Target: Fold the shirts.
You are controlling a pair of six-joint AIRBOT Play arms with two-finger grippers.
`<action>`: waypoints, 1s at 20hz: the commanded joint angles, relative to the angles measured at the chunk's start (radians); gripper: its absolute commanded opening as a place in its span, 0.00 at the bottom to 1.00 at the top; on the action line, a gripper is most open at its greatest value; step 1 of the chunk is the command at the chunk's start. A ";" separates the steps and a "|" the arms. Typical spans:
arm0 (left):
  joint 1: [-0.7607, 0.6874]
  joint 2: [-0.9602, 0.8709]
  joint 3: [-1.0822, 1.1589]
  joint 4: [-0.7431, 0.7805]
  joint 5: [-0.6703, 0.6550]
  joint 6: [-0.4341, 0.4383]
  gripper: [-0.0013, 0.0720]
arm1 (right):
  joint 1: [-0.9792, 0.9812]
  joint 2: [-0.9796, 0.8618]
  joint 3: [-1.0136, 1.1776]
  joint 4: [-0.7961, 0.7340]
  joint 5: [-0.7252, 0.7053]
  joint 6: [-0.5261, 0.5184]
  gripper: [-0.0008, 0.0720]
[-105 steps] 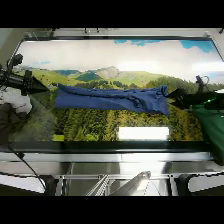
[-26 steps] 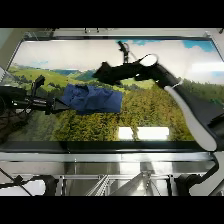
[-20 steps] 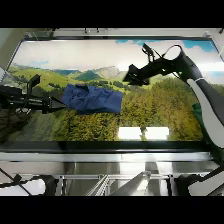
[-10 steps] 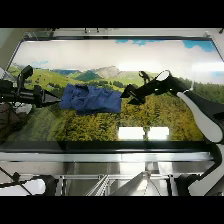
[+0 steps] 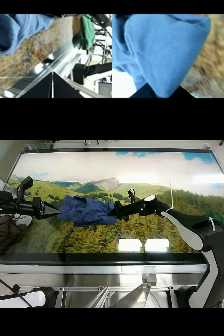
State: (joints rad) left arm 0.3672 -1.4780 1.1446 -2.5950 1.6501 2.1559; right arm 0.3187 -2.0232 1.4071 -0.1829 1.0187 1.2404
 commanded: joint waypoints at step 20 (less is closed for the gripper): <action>0.001 0.000 0.000 0.001 0.017 -0.009 0.05 | -1.114 0.942 -0.184 -1.450 0.570 0.522 0.04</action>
State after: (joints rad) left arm 0.3672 -1.4780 1.1446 -2.5950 1.6680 2.1445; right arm -0.5903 -1.1709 1.3170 -1.2930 1.4681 1.6562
